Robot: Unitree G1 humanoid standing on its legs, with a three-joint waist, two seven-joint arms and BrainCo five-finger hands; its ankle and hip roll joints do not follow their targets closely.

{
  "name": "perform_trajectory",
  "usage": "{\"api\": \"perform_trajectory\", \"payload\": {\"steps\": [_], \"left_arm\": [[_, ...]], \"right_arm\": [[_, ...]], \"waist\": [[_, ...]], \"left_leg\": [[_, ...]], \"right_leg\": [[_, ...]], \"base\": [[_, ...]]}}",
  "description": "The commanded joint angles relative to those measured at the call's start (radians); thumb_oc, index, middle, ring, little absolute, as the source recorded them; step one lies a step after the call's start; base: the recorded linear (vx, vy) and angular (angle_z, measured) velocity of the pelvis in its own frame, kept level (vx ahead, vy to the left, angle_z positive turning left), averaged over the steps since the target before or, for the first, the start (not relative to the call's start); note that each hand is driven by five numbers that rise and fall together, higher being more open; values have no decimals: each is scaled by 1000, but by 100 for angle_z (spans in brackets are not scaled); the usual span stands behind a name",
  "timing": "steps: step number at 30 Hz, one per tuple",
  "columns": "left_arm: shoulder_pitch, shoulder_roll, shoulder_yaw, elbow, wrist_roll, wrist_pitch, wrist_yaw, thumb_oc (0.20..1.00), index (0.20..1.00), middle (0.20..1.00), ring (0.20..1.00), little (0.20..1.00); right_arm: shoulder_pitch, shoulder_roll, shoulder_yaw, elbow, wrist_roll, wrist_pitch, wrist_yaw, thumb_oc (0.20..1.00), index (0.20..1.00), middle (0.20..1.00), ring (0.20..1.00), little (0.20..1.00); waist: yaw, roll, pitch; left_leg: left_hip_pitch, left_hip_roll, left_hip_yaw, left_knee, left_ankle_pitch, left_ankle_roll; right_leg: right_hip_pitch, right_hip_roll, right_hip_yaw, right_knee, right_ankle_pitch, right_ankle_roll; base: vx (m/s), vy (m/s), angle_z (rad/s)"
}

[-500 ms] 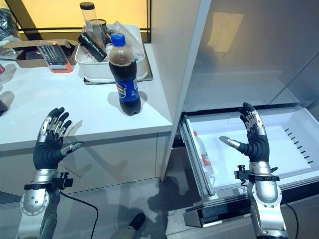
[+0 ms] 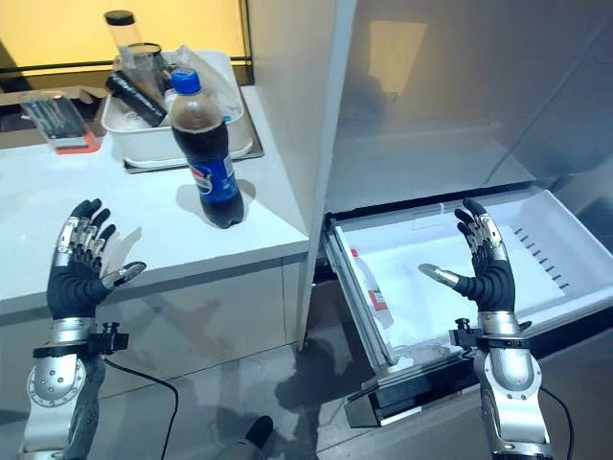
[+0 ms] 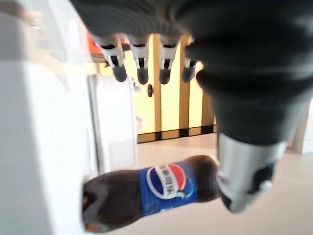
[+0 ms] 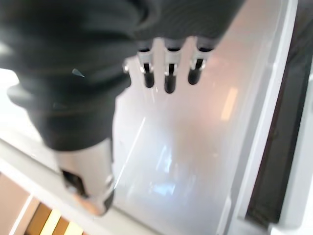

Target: Take the drinks into the refrigerator

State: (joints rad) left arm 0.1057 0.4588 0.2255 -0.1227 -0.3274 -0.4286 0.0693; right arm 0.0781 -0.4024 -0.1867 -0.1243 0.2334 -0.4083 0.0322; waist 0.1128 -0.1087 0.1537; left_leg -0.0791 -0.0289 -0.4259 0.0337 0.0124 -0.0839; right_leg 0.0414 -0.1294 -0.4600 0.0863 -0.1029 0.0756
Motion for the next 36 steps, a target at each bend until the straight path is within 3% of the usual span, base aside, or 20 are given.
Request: {"api": "perform_trajectory", "payload": {"steps": [1, 11, 27, 36], "left_arm": [[-65, 42, 56, 37, 30, -69, 31, 1000, 1000, 1000, 1000, 1000], [-89, 90, 107, 65, 53, -60, 75, 1000, 1000, 1000, 1000, 1000], [-106, 143, 112, 181, 4, -29, 66, 1000, 1000, 1000, 1000, 1000], [-79, 116, 101, 216, -48, -4, 31, 1000, 1000, 1000, 1000, 1000]], "right_arm": [[-58, -54, -8, -28, 51, -33, 8, 1000, 1000, 1000, 1000, 1000], [-87, -78, 32, -14, 67, -3, 38, 1000, 1000, 1000, 1000, 1000], [-74, -93, 33, -27, 87, 22, 69, 1000, 1000, 1000, 1000, 1000], [-76, -87, 27, -56, 89, 26, 78, 1000, 1000, 1000, 1000, 1000]], "waist": [[-12, 35, -40], [-38, 47, -57], [-63, 45, -77], [-66, 45, -80]], "left_leg": [[41, -18, 24, -82, 9, 52], [69, -13, 108, -72, -17, 77], [113, 2, 158, -92, -31, 80], [130, 3, 181, -95, -41, 91]], "right_leg": [[-9, 39, -8, 81, -42, -32], [-9, 43, 97, 44, -8, -22], [18, 60, 164, -2, 7, -18], [22, 63, 200, -11, 13, -13]], "base": [[-43, 107, -39], [28, 43, -34], [23, 8, -15], [7, 9, -12]]}}
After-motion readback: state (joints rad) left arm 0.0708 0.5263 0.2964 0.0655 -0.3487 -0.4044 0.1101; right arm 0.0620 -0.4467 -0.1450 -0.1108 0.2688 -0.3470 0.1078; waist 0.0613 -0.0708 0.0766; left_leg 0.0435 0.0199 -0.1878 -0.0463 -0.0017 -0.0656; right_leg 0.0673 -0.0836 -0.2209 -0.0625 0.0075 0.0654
